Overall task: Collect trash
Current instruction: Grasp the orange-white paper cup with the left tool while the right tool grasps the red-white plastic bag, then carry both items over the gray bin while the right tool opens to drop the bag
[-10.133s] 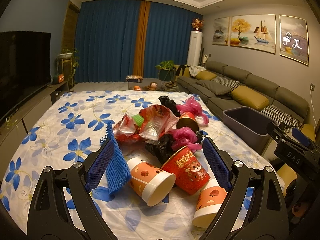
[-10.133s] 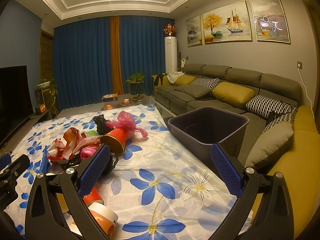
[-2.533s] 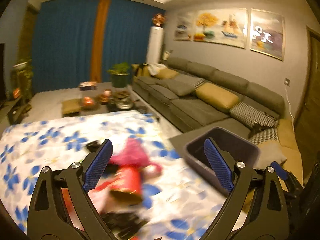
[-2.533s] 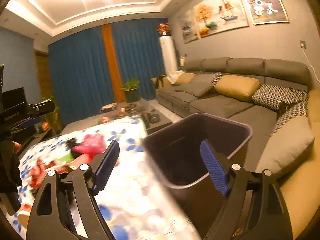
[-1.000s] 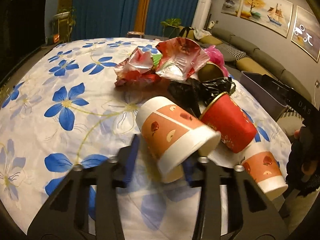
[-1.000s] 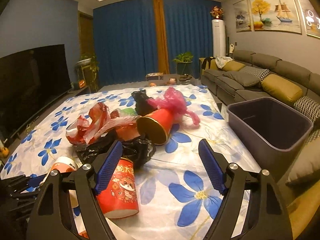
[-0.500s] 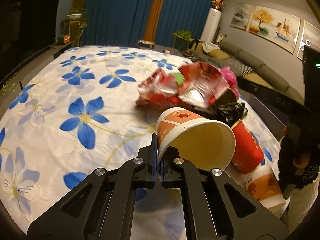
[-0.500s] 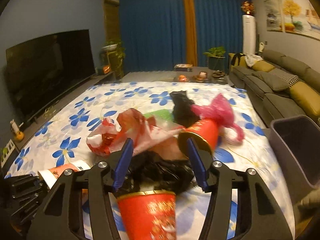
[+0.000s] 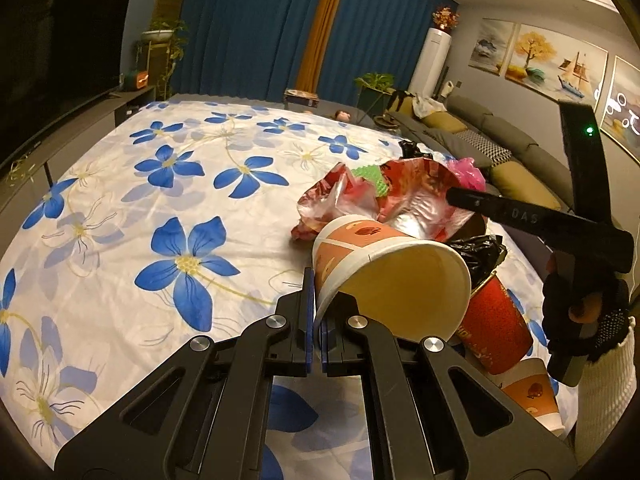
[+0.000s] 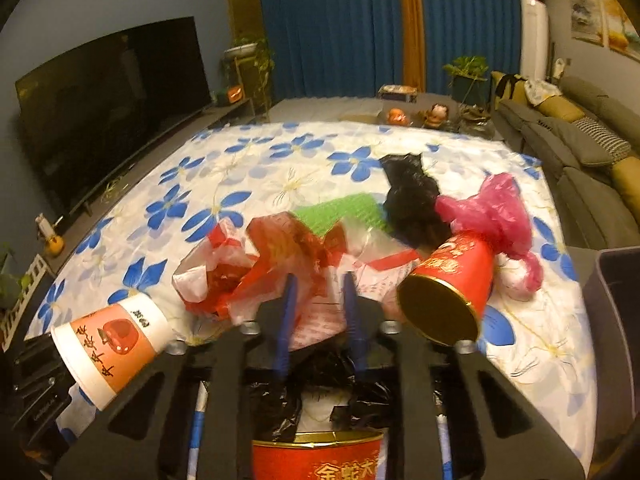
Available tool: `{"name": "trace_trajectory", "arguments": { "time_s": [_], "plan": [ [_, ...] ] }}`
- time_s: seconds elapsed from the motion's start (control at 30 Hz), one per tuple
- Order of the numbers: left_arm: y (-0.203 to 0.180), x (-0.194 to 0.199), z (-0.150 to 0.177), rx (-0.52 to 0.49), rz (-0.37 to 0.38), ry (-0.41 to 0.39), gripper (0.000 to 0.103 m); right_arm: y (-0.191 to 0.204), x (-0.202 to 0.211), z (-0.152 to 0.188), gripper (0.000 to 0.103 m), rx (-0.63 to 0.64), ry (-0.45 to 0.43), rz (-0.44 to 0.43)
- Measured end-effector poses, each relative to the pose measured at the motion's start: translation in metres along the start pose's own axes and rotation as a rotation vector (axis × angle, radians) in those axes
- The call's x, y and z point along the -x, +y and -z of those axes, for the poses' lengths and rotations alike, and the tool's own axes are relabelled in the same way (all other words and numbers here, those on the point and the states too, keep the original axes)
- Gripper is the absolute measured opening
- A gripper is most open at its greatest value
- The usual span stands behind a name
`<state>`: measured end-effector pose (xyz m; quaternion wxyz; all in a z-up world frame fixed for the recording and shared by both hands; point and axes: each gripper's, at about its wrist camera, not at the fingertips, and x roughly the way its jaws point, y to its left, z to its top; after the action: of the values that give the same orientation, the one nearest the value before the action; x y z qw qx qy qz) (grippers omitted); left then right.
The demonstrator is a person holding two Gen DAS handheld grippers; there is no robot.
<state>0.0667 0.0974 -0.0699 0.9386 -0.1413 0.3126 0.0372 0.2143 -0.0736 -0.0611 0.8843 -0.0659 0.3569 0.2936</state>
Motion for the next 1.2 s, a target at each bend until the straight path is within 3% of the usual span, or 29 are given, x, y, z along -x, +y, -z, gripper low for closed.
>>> {"name": "trace_trajectory", "arguments": {
  "time_s": [0.03,0.13,0.47,0.7,0.97,1.2],
  "plan": [
    [0.000,-0.001,0.000,0.001,0.001,-0.002,0.001,0.000,0.000,0.000,0.007,0.000,0.000,0.000],
    [0.000,-0.001,-0.001,0.002,-0.001,-0.005,0.001,0.001,0.006,0.001,0.004,0.017,-0.028,-0.008],
    [-0.010,0.014,-0.014,-0.013,0.000,-0.056,0.001,-0.015,0.076,-0.007,0.004,-0.038,-0.216,-0.011],
    [-0.046,0.018,-0.035,-0.085,0.046,-0.094,0.001,-0.046,0.127,-0.001,0.004,-0.111,-0.335,0.048],
    [-0.139,0.012,-0.077,-0.233,0.187,-0.160,0.001,-0.102,0.174,0.018,0.004,-0.217,-0.430,0.188],
    [-0.232,-0.013,-0.102,-0.330,0.333,-0.158,0.001,-0.152,0.203,0.044,0.004,-0.302,-0.465,0.353]
  ]
}}
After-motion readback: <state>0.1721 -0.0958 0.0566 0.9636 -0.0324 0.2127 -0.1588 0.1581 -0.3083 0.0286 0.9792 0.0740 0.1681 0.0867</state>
